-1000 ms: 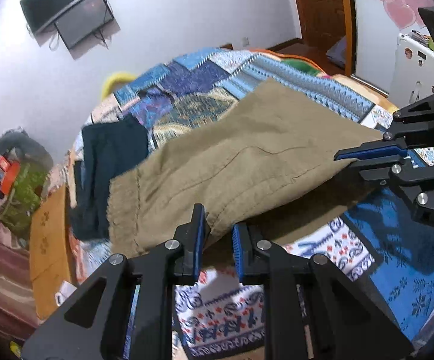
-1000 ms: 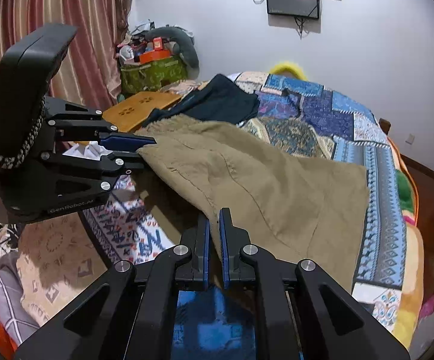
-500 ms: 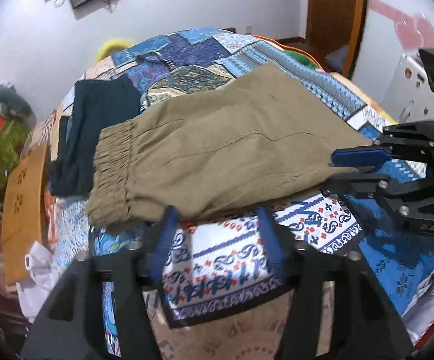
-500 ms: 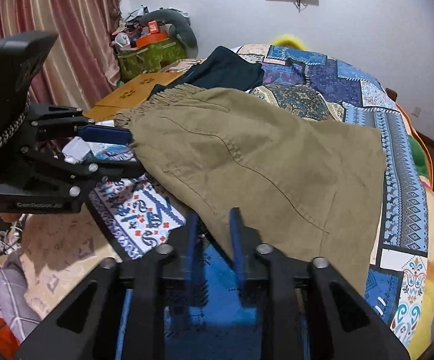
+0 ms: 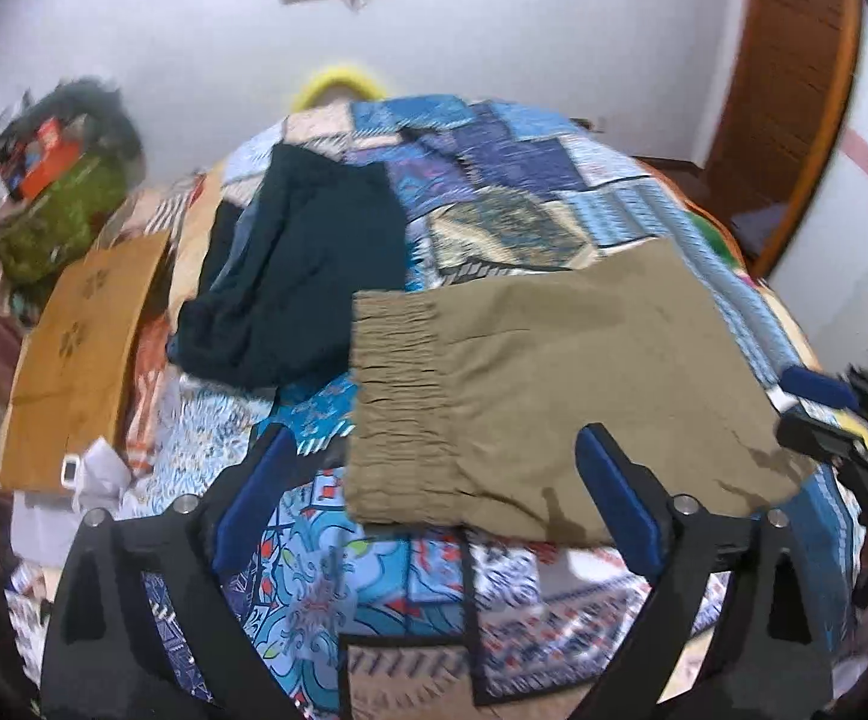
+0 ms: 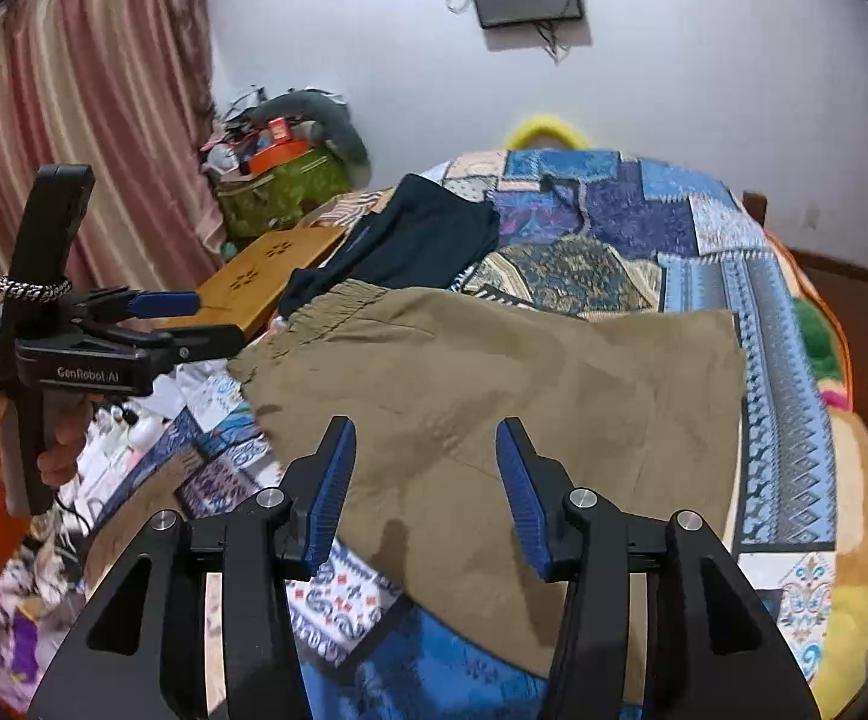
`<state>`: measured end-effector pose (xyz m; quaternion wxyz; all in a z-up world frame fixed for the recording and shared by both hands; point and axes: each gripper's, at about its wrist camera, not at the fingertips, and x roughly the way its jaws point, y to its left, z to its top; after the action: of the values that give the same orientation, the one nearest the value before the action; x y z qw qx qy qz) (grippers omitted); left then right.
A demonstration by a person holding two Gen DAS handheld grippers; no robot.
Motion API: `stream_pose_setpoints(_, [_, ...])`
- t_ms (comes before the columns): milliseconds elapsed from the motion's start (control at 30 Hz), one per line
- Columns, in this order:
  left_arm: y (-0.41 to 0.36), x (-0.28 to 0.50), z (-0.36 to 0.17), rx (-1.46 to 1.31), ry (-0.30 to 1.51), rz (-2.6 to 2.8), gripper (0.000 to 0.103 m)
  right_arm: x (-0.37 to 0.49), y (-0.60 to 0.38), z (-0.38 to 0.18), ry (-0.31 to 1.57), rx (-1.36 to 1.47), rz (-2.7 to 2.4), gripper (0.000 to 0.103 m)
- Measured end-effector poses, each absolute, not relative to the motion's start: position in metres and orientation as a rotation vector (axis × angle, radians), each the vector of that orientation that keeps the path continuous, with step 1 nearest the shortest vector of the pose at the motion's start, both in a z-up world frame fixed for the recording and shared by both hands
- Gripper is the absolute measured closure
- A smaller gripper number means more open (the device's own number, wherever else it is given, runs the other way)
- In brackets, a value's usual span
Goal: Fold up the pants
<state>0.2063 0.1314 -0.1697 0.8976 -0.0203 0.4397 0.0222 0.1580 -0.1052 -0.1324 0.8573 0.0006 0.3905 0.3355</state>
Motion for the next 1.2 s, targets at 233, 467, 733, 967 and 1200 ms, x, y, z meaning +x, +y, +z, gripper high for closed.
stream_pose_setpoints(233, [0.149,0.225,-0.223,-0.069,1.049,0.075,0.006,0.17,-0.105,-0.172,0.946,0.02,0.665,0.058])
stream_pose_setpoints(467, [0.155,0.218,-0.239,-0.087,1.039,0.071,0.001,0.168,-0.138,-0.199,1.041,0.085,0.629,0.051])
stream_pose_setpoints(733, [0.165,0.217,-0.248,-0.157,1.055,0.054,0.0,0.151,-0.182,-0.208,1.066,0.006,0.521,0.051])
stream_pose_setpoints(967, [0.158,0.216,-0.247,-0.102,1.039,0.067,0.0,0.135,-0.203,-0.204,1.053,-0.022,0.485,0.055])
stream_pose_setpoints(1200, [0.155,0.216,-0.236,-0.06,1.035,0.09,0.0,0.134,-0.225,-0.206,1.084,-0.001,0.436,0.059])
